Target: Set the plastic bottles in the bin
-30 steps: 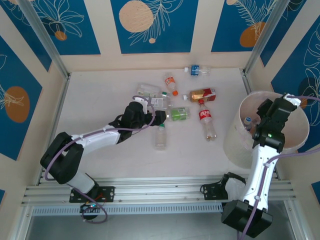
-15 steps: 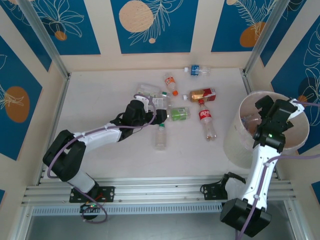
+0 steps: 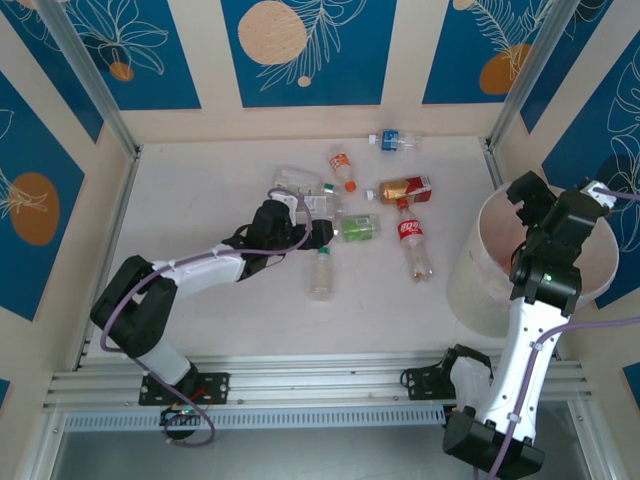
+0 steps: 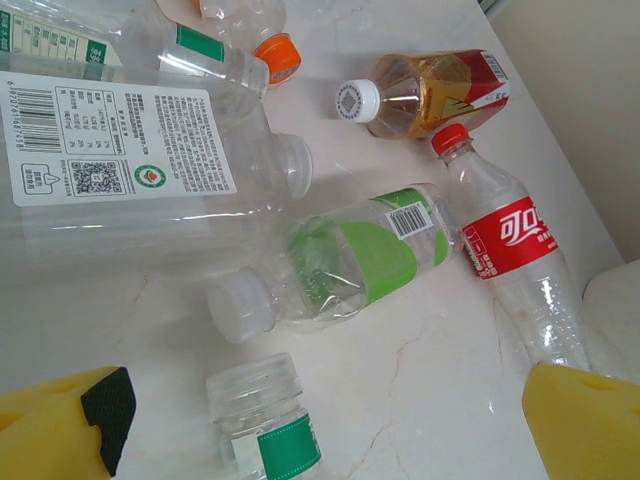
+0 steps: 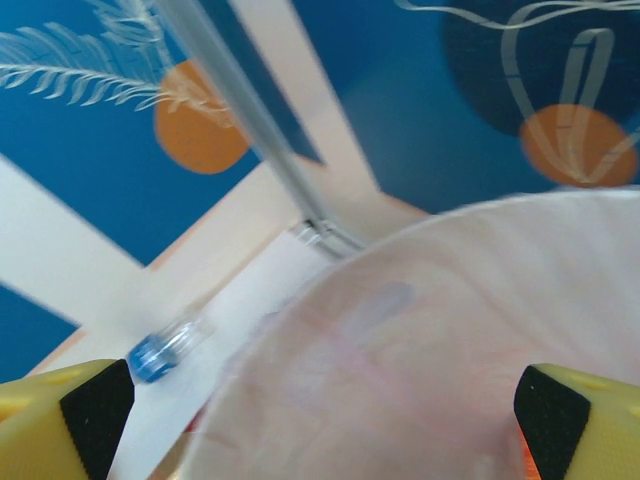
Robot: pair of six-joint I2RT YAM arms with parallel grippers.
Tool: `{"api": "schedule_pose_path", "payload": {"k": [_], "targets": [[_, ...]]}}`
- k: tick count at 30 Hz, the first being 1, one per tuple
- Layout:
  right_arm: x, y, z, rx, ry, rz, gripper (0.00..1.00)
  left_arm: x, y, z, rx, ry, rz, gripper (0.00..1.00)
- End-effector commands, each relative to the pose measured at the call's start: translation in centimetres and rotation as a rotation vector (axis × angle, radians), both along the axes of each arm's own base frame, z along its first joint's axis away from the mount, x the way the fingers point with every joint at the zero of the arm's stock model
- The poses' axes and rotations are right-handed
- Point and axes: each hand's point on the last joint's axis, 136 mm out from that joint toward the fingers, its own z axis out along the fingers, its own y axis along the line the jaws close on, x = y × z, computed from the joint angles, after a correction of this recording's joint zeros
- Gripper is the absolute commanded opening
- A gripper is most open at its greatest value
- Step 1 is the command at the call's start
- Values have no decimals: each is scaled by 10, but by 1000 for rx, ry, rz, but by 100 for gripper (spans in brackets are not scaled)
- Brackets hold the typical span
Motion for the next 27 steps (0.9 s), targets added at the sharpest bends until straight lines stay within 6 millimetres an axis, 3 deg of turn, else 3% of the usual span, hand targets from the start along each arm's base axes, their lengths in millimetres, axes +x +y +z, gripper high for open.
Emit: {"api": "schedule_pose_path", "payload": {"k": [1,6,10,14,19,22,27], "targets": [[14,40,14,12,-35,221,99,7,0,4,-17,29,11,100],[28,109,35,17,-93,571,100,8,4,-3,-12,61,37,100],[41,166,29,21,-25,793,100,11,11,-14,10,127,73,100],[67,199,-8,-39,154,836,100,11,15,-22,3,176,91,100],[95,205,-65,-113,416,753,100,8,22,-26,1,197,109,100],[97,211,-101,-110,542,742,100,4,25,-25,3,192,99,100],[85,204,-170,-35,733,652,100,2,31,-29,3,194,117,100]]}}
